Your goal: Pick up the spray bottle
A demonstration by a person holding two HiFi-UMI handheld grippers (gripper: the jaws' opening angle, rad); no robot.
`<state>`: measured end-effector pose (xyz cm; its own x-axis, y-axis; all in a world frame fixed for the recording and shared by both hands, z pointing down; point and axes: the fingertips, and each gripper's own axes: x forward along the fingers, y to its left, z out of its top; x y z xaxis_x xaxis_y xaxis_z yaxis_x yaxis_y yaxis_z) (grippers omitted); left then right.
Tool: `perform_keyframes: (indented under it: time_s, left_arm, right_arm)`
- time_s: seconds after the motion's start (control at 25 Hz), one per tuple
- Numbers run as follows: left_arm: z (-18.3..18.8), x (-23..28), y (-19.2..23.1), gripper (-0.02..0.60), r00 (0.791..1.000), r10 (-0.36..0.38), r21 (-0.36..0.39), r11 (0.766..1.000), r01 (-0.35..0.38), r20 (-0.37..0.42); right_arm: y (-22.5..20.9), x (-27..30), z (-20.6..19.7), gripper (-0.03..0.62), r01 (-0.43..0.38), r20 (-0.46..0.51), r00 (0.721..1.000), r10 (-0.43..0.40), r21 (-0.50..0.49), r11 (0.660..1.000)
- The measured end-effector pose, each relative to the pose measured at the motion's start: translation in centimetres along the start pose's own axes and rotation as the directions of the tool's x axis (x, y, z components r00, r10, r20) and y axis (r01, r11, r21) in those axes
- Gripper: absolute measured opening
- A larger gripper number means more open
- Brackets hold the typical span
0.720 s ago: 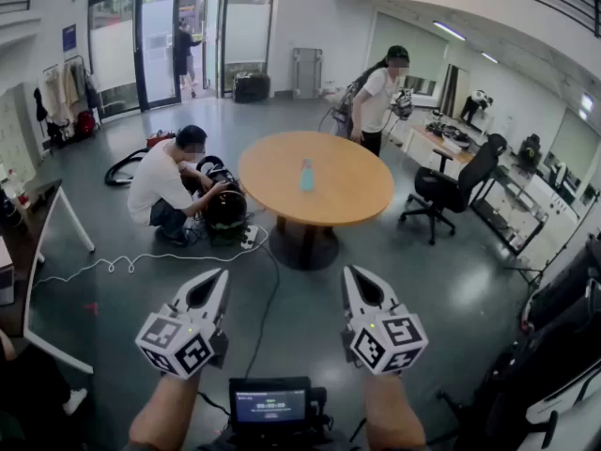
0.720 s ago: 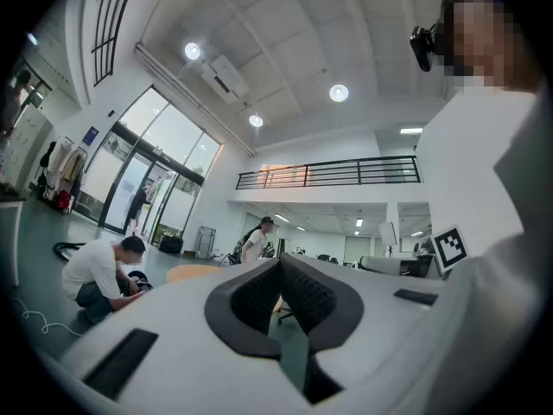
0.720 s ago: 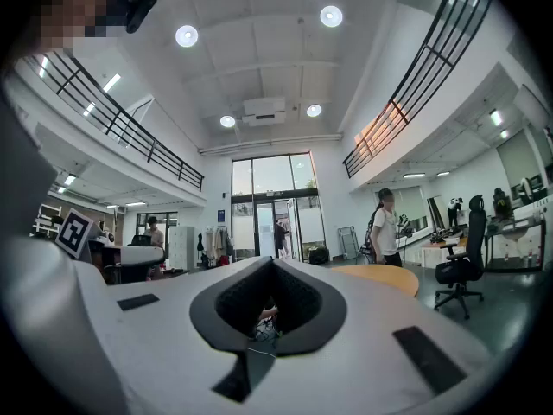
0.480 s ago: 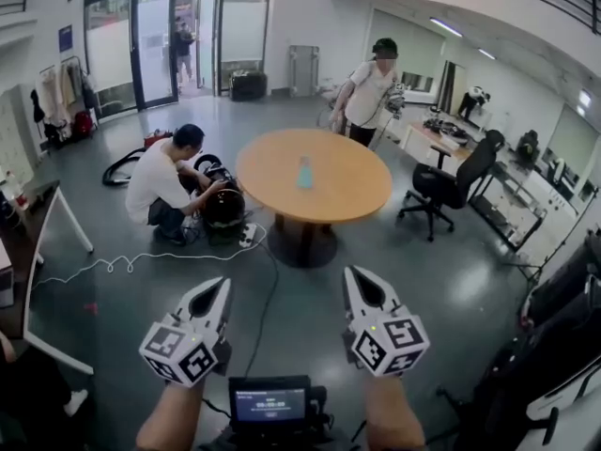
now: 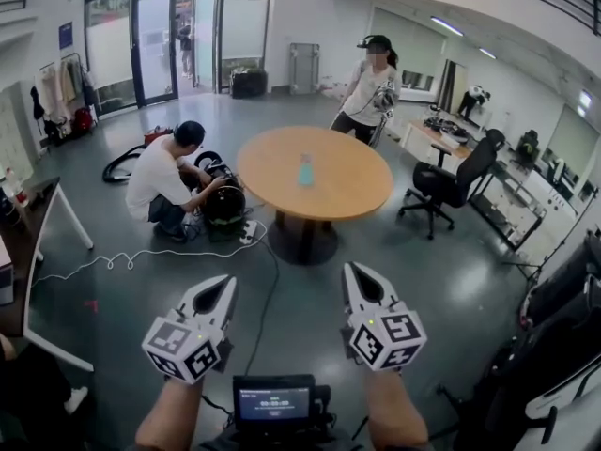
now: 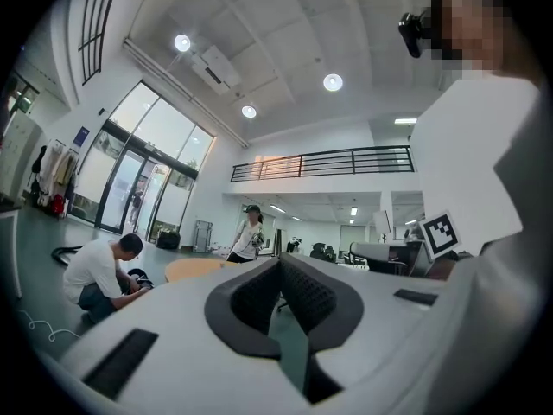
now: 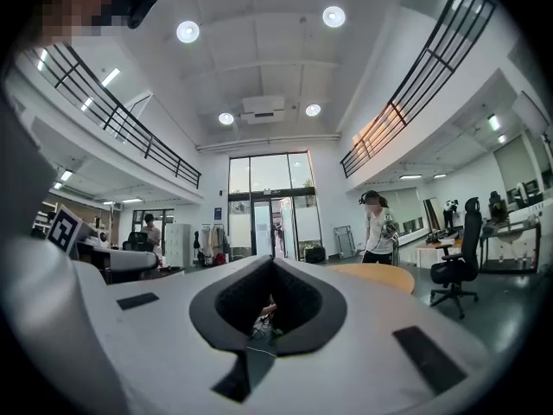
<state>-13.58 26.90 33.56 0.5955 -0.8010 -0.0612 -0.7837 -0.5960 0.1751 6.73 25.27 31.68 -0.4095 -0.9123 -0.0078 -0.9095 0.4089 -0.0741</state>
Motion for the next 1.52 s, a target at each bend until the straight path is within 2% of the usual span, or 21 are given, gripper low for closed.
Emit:
perform_keyframes:
  time_s: [0.4, 0.56, 0.72, 1.2, 1.4, 1.52]
  left_arm:
    - [-0.3, -0.4, 0.2, 0.003, 0.998, -0.054, 0.008, 0.998, 0.055, -0.040]
    - [0.0, -1.1, 0.7, 0.003, 0.997, -0.070, -0.027, 0.997, 0.069, -0.019]
    - [0.6, -1.7, 2.0, 0.003, 0.997, -0.075, -0.024, 0.997, 0.075, -0.005]
    - [0.8, -3.4, 5.4, 0.003, 0.991, -0.130, -0.050, 0.990, 0.131, 0.026]
    - [0.1, -3.3, 7.0, 0.003, 0.997, -0.072, -0.066, 0.995, 0.072, 0.001]
    - [0.1, -2.8, 7.8, 0.003, 0.998, -0.070, -0.070, 0.995, 0.070, 0.005]
  right_arm:
    - [1.6, 0.7, -0.4, 0.005, -0.012, -0.010, 1.000, 0.012, 0.001, 1.000]
    - [2.5, 0.9, -0.2, 0.005, -0.001, -0.011, 1.000, 0.001, -0.014, 1.000]
    - [3.8, 1.4, 0.5, 0.006, -0.025, 0.016, 1.000, 0.025, -0.033, 0.999]
    - [7.6, 2.6, 0.2, 0.009, 0.035, 0.001, 0.999, -0.035, -0.064, 0.997]
    - [7.6, 3.3, -0.3, 0.017, 0.055, -0.012, 0.998, -0.056, -0.048, 0.997]
    - [7.6, 4.5, -0.7, 0.017, 0.033, -0.010, 0.999, -0.033, -0.044, 0.998]
